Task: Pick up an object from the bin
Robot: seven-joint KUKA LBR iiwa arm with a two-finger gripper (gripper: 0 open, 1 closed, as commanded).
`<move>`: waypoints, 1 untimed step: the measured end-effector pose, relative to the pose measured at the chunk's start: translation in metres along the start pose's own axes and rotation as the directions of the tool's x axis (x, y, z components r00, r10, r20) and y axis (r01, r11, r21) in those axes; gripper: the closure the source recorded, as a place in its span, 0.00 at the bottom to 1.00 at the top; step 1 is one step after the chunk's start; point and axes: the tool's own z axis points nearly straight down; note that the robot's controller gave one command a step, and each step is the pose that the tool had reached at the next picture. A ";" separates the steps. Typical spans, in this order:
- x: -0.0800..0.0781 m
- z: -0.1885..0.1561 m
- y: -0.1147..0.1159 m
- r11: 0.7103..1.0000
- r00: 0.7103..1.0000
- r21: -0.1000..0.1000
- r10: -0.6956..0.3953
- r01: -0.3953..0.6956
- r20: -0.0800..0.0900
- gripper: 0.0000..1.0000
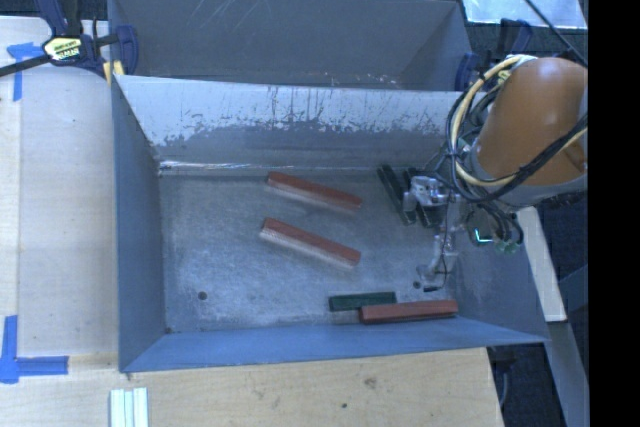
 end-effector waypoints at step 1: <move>-0.002 -0.004 0.000 1.000 1.000 0.001 -0.003 0.003 0.008 0.00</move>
Offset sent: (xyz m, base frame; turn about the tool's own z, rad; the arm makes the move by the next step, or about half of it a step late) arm -0.0152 0.0980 -0.0703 -0.0713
